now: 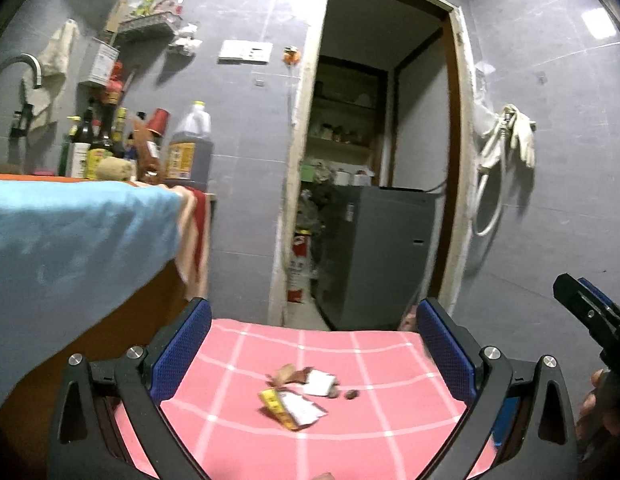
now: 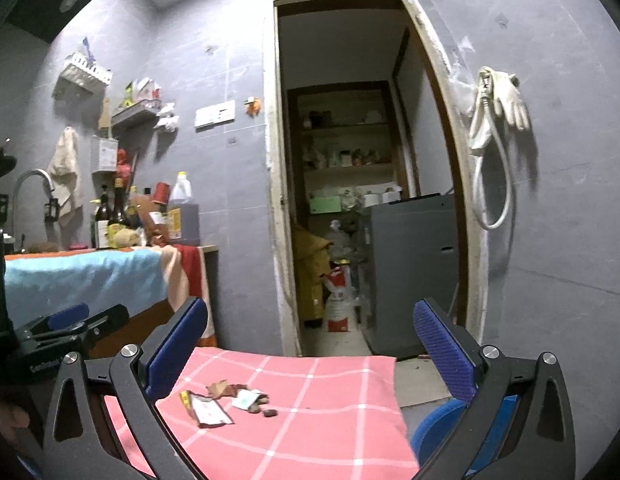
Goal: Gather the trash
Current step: 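Move both open grippers back over the remaining trash, then grasp the yellow printed packet with the left gripper while the right grasps a brown shell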
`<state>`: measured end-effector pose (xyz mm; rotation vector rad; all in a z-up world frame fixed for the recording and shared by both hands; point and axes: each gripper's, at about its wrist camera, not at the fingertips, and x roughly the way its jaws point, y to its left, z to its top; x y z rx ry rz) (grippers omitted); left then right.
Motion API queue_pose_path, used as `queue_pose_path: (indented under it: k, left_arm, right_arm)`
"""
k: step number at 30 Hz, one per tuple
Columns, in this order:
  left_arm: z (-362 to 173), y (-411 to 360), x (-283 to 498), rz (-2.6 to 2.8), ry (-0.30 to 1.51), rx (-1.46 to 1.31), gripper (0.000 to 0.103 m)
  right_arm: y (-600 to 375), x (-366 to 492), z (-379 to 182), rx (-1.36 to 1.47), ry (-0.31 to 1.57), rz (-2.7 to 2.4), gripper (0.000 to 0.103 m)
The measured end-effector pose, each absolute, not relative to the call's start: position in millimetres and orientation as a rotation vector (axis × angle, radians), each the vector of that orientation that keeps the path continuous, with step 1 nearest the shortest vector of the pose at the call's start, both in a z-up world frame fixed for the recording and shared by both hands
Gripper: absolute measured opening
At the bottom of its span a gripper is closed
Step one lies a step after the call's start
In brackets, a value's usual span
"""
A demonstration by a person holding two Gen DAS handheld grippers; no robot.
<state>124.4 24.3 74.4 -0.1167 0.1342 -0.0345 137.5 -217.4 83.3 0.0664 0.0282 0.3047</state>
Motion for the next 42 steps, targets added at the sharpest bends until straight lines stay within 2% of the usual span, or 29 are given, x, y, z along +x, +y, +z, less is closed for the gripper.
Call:
queue_pose_path:
  k: [15, 37, 38, 40, 42]
  left_arm:
    - [25, 56, 140, 0.035, 0.247, -0.078, 0.1]
    - [-33, 63, 214, -0.029, 0.509, -0.123, 0.1]
    - [-34, 64, 217, -0.034, 0.521, -0.134, 0.099]
    - [-38, 67, 222, -0.049, 0.545, -0.158, 0.096]
    - [-40, 68, 228, -0.062, 0.568, -0.179, 0.087]
  right_arm:
    - [-174, 171, 43, 0.014, 0.153, 0.36, 0.103]
    - [-162, 236, -10, 0.001, 0.393, 0.41, 0.103]
    - [-161, 240, -12, 0.0, 0.408, 0.405, 0.101]
    - [-159, 250, -16, -0.002, 0.457, 0.399, 0.088]
    - [-158, 259, -21, 0.001, 0.503, 0.403, 0.083]
